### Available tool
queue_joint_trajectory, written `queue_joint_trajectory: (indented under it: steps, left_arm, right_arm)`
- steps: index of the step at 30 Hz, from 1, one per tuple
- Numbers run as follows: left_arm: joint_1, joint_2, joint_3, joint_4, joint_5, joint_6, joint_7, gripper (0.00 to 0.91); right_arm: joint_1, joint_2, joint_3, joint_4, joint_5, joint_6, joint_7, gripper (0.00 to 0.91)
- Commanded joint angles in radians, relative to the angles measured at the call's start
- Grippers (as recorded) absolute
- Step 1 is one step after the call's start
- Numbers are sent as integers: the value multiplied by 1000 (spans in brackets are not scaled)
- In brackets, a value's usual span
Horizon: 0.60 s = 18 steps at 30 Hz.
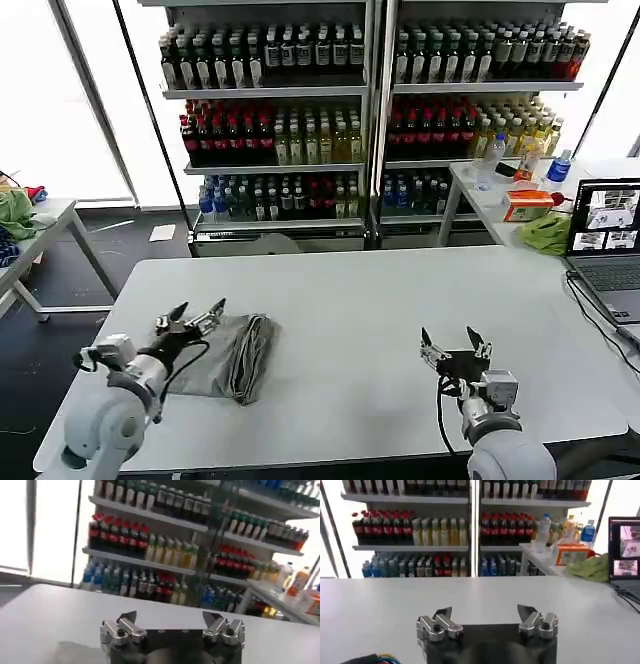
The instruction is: Fold and organize the clothes.
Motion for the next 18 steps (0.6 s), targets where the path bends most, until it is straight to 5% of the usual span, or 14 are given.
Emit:
queue_joint_trajectory:
  steps: [1,18]
  left_arm:
    - [12,69,-139,114,-55,-6,11,907]
    - [33,59,-100,255,30,-30,94,907]
  right_arm:
    - [9,-6,-2,2,2,-1,-1,907]
    - [10,-7,2,-6,3,-3,-2,907]
